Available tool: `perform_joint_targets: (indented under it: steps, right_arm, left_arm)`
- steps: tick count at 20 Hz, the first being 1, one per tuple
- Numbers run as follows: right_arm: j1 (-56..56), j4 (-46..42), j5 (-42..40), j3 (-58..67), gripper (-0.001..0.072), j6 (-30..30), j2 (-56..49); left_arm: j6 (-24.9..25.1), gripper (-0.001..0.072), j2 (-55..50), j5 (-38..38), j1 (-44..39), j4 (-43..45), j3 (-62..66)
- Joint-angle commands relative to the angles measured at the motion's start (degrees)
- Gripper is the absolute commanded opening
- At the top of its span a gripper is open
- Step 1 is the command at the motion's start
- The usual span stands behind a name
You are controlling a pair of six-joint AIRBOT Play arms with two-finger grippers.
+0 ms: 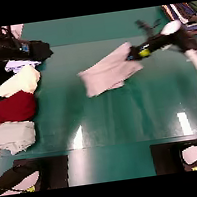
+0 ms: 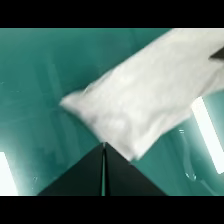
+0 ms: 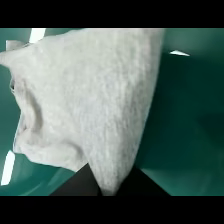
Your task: Fold the shirts.
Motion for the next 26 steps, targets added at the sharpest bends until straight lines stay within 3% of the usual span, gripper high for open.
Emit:
perform_joint_targets:
  steps: [1,9,12,17,18,19,20,21,23,26]
  right_arm:
    - [-16.0,-8.3,0.0,-3.9,0.0011,3.0,8.9]
    - [-54.5,-9.5,-14.0,-29.5,0.0011,9.4,26.2]
    - [-60.6,-9.5,-14.1,-36.0,0.0011,9.4,28.5]
    - [-61.4,-10.4,-12.5,-41.5,0.0017,9.4,30.6]
    - [-61.4,-13.5,-10.4,-40.7,0.0134,9.3,30.5]
    - [-61.4,-18.1,-7.8,-39.3,0.0346,8.8,30.5]
    - [-61.4,-24.1,-4.8,-37.5,0.0501,8.5,30.6]
    - [-61.5,-29.6,-1.8,-35.6,0.0537,8.5,30.6]
    - [-62.1,-34.7,2.5,-31.1,0.0536,8.6,30.7]
    - [-60.8,-19.9,2.0,-26.3,0.0535,9.3,32.5]
  left_arm:
    - [-0.4,0.0022,0.0,2.0,-3.7,0.0,0.0]
    - [-3.7,0.0023,0.0,5.6,-4.1,0.0,0.0]
    - [-3.7,0.0023,-0.4,6.2,-4.1,0.0,0.0]
    - [-3.5,0.0023,-0.4,6.1,-4.1,0.0,0.0]
    - [-3.4,0.0023,-0.4,6.1,-4.1,0.0,0.0]
    - [-3.4,0.0023,-0.4,6.0,-4.1,0.0,0.0]
    - [-3.4,0.0024,-0.4,5.7,-4.1,0.0,0.0]
    - [-3.4,0.0024,-0.4,5.5,-4.1,0.0,0.0]
    - [-3.4,0.0023,-0.4,5.5,-4.1,0.0,0.0]
    - [-3.4,0.0024,-0.4,5.7,-4.1,0.0,0.0]
